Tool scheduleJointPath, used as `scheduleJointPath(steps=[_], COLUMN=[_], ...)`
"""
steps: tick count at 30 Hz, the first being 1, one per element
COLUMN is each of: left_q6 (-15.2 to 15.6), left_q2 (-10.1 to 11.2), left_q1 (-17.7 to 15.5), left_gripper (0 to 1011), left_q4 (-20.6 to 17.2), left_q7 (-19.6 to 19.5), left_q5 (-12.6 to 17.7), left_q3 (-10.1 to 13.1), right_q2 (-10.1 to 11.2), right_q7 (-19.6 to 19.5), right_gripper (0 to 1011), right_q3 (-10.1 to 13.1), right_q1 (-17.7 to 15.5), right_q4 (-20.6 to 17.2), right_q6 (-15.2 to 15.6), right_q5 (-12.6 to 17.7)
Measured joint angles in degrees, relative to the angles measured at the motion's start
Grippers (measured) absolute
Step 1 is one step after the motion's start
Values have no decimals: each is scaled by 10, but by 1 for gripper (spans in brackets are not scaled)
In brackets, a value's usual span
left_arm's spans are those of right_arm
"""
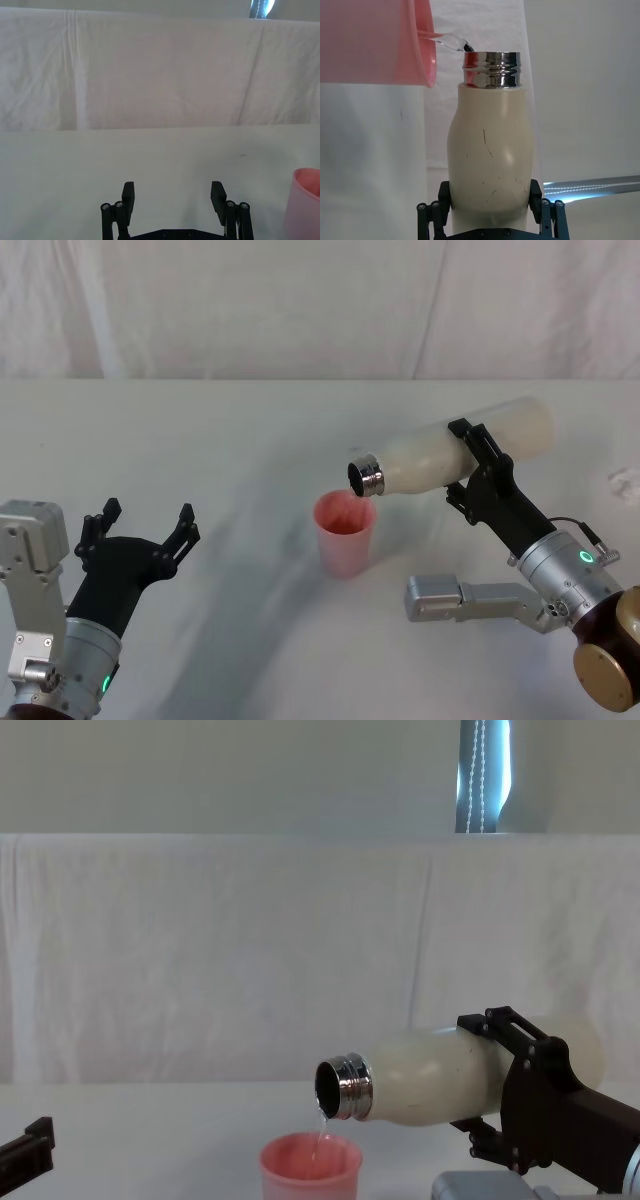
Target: Grasp the thermos with one hand and pour water into the cup lid.
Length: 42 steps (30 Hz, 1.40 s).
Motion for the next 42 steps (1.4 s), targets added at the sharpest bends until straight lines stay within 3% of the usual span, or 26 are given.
scheduleJointPath(steps=[42], left_q6=[0], left_q2=[0], left_q1=[0], left_gripper=[1001], left_q4=[0], left_q7=[0], left_q5=[0], left_q3=[0], right_q2=[5], right_q7=[2], right_gripper=[957], right_q3=[-3], right_q1=[6], right_q4=[-1], right_q6=[0], right_q5=[-4])
